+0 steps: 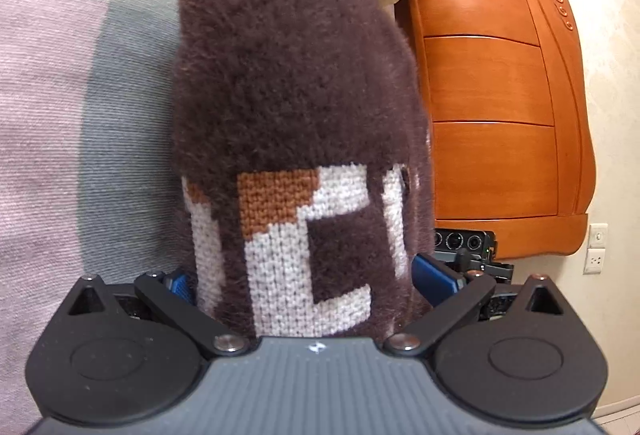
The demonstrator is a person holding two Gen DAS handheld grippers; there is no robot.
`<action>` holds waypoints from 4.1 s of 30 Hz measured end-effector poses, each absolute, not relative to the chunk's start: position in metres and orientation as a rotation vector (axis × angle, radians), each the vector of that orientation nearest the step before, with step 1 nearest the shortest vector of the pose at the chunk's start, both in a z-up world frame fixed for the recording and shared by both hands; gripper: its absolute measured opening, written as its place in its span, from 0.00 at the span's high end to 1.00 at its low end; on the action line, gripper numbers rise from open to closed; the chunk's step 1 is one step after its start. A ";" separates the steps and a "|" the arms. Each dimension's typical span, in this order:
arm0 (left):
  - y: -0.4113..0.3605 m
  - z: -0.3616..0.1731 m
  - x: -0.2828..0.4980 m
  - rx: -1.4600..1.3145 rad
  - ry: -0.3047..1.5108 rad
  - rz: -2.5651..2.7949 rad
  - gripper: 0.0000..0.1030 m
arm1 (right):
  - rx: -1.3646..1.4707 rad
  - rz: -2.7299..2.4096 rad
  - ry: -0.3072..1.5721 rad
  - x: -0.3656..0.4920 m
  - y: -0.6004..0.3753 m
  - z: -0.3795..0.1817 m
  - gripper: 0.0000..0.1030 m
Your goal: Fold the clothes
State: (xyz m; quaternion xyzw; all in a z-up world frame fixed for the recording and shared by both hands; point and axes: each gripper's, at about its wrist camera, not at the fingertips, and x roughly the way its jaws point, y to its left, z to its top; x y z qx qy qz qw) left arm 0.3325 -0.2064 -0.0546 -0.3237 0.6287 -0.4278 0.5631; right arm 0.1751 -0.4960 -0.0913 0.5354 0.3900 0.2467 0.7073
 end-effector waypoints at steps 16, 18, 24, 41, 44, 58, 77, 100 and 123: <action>-0.209 -0.081 0.326 -0.742 1.458 -1.078 0.02 | 1.152 0.515 0.810 0.159 -0.529 -0.064 0.00; -0.211 -0.089 0.336 -0.739 1.461 -1.086 0.02 | 1.152 0.507 0.804 0.159 -0.533 -0.061 0.00; -0.230 -0.094 0.343 -0.718 1.469 -1.130 0.02 | 1.149 0.481 0.779 0.149 -0.563 -0.054 0.00; -0.373 -0.112 0.361 -0.687 1.505 -1.321 0.02 | 1.193 0.306 0.646 0.105 -0.731 -0.046 0.00; -0.395 -0.116 0.368 -0.678 1.509 -1.333 0.02 | 1.195 0.269 0.635 0.104 -0.757 -0.049 0.00; -0.390 -0.154 0.380 -0.654 1.547 -1.315 0.02 | 1.262 0.169 0.638 0.125 -0.815 -0.090 0.00; -0.247 -0.080 0.324 0.019 1.155 -1.074 0.01 | 0.440 -0.125 0.627 0.104 -0.694 0.022 0.00; -0.269 -0.037 0.264 0.193 0.968 -0.926 0.01 | 0.166 -0.270 0.753 0.141 -0.608 0.002 0.00; -0.237 -0.015 0.264 0.196 0.855 -0.709 0.01 | 0.188 -0.303 0.790 0.161 -0.585 -0.023 0.00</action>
